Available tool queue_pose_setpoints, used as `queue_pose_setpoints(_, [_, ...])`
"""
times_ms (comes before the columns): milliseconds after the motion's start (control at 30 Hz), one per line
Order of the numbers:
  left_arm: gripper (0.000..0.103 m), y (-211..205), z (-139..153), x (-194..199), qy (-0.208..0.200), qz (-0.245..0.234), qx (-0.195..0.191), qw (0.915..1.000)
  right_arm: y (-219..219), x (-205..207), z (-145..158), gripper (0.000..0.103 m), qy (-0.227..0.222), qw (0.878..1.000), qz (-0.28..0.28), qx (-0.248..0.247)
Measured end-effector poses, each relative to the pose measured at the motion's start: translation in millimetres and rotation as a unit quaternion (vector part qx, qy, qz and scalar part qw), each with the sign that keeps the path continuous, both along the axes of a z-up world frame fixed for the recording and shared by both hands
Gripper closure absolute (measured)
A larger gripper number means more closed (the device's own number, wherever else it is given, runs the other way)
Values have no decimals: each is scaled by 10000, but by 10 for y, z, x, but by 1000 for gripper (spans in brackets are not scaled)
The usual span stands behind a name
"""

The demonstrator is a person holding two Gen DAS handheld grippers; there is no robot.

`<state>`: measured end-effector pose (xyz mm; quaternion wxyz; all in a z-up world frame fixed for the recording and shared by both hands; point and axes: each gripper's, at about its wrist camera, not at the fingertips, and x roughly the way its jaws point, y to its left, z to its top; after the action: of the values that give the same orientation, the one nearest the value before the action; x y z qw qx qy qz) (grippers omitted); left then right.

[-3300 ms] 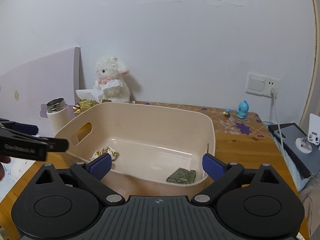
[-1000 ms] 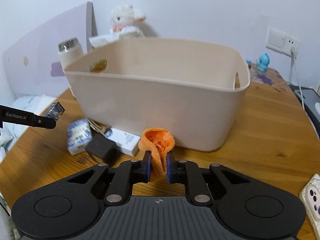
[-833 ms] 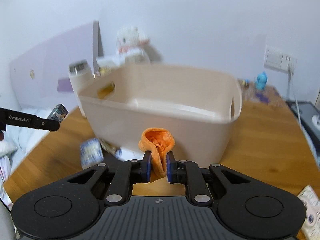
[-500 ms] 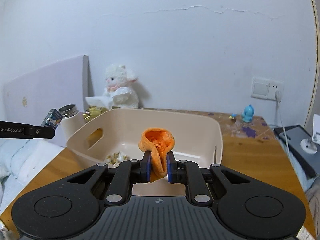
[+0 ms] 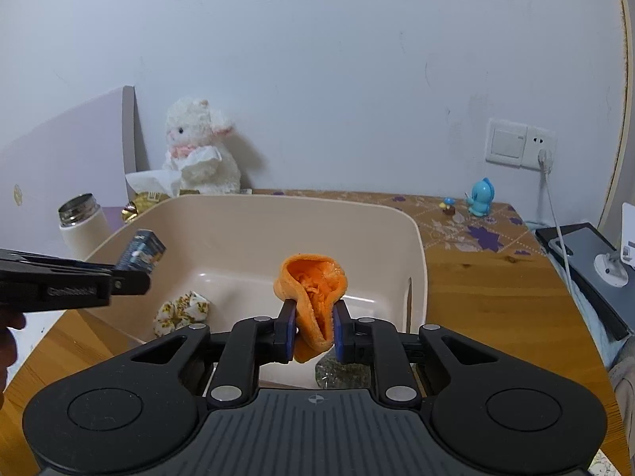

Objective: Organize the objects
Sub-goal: 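Lower both held items into the basket and open both tools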

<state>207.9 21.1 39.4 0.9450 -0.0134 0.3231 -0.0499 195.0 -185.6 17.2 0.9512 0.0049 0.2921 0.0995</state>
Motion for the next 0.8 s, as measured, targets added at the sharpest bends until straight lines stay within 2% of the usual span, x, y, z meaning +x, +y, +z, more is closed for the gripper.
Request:
queue_pose_setpoints(67, [78,-32,-74,82,120,-14,44,9999,3,5,-22,74,16,10000,0,-34])
queue_pose_setpoints(200, [78,-47,-168,149,246,-9,127,9996,34,-17,-39,62,-22,9999,12,-106])
queue_pose_setpoints(233, [78,-40,-178,149,261,11,133,9996,37,-32,-30,54,-36,9999,18,-109])
queue_pose_setpoints(267, [76,-29,-187,144,258,20,137,9996,41,-56,-18,40,-74,9999,20,-102])
queue_pose_setpoints(300, [74,-28,-177,133,262,11,145,9996,41,-82,-1,33,-114,9999,7,-91])
queue_pose_setpoints(333, [62,-17,-168,114,261,1,153,9995,40,-110,19,25,-164,9998,-8,-75])
queue_pose_setpoints(367, [45,-8,-147,86,235,6,175,9996,38,-141,41,22,-212,9998,-16,-60])
queue_pose_setpoints(400, [37,-8,-126,54,181,10,202,9996,41,-181,66,19,-252,9997,-13,-58])
queue_pose_setpoints(433, [28,4,-96,-3,79,4,233,9997,43,-204,89,11,-273,9996,-7,-67])
queue_pose_setpoints(467, [23,14,-63,-67,-17,-16,274,9996,49,-239,111,1,-311,9995,-11,-85])
queue_pose_setpoints(567, [13,40,43,-240,-149,-47,411,9990,77,-368,168,0,-476,9988,-12,-90])
queue_pose_setpoints(733, [5,160,145,-519,-233,-30,495,9985,181,-582,215,0,-535,9984,135,-113])
queue_pose_setpoints(800, [5,222,148,-619,-202,-26,485,9986,243,-667,198,0,-548,9980,250,-172])
